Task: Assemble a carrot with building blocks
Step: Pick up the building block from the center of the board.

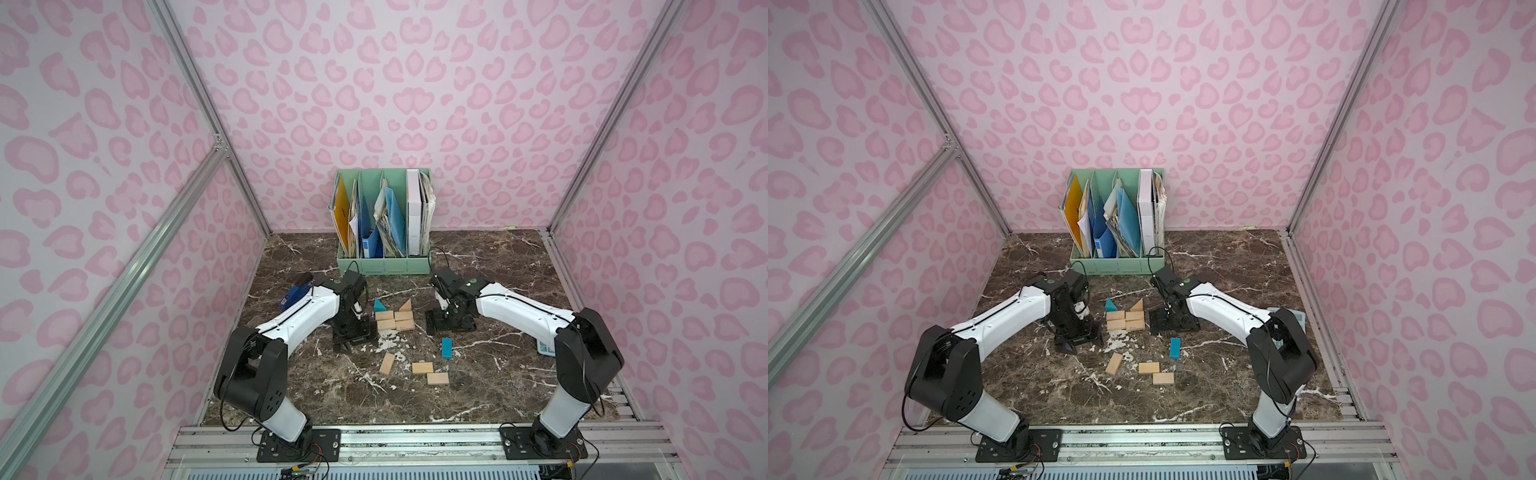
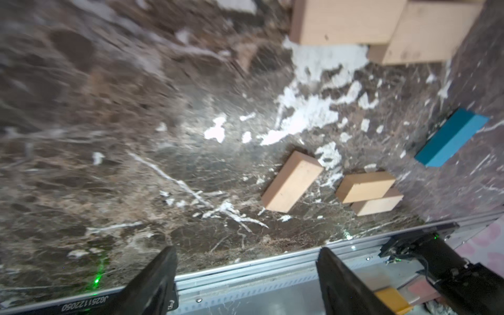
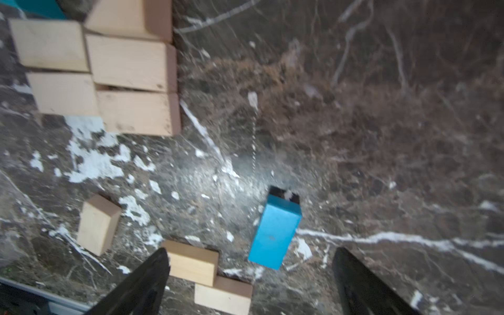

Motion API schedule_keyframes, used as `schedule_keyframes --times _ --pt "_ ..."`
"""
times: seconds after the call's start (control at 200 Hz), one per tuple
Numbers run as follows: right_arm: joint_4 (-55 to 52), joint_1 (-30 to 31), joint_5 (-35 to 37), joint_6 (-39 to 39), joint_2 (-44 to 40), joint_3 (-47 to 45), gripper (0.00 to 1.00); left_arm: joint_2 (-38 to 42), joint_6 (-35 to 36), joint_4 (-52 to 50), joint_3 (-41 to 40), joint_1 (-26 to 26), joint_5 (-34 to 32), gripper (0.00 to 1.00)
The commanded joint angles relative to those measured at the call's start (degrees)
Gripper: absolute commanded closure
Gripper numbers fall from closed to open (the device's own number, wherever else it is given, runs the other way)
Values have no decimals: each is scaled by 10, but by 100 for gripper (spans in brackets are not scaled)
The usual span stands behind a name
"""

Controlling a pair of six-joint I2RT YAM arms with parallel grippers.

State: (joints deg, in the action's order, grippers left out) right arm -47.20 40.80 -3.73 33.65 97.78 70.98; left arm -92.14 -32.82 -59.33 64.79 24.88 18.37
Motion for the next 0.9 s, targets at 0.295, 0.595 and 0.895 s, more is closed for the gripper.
schedule_keyframes --times 0.295,0.595,0.895 --pt "53 17 -25 53 -33 -112 35 -37 -57 69 -34 76 -29 38" --pt "76 19 -12 34 8 -104 40 -82 -68 86 -13 102 -37 39" --pt "95 18 -20 34 27 -109 44 -85 -74 90 -14 112 -33 32"
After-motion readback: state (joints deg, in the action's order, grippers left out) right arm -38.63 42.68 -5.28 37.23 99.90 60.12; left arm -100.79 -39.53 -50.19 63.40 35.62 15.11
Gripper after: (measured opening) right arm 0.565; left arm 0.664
